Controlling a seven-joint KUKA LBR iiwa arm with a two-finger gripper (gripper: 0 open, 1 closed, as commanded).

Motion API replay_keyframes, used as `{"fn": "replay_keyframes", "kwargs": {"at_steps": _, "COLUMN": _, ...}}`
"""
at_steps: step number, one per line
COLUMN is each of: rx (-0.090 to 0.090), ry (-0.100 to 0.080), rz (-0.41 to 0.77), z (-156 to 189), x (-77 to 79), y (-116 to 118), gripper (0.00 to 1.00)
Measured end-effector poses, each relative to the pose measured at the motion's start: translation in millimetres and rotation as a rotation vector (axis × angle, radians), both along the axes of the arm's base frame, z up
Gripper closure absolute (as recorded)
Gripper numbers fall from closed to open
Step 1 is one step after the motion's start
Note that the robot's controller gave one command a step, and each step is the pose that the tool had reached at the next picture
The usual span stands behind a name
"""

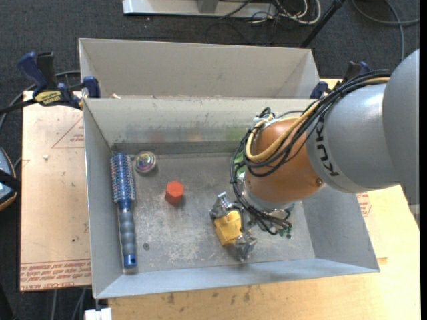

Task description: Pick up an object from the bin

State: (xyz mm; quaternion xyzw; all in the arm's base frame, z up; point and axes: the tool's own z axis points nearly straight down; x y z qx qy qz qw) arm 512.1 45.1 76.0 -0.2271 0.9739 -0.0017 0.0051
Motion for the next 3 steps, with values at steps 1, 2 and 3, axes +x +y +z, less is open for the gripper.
{"fn": "replay_keyframes", "kwargs": {"at_steps": 1, "rx": 0.004, "ry": -0.002, "rz": 0.528, "z": -1.2, "x": 32.7, "y": -40.6, "gripper": 0.0}}
{"fn": "replay_keyframes", "kwargs": {"at_steps": 2, "rx": -0.008, "ry": -0.001, "rz": 0.788, "z": -1.4, "x": 2.7, "y": 3.6, "gripper": 0.0}}
{"fn": "replay_keyframes", "kwargs": {"at_steps": 3, "rx": -0.006, "ry": -0.001, "rz": 0.785, "z": -0.5, "x": 2.9, "y": 3.9, "gripper": 1.0}}
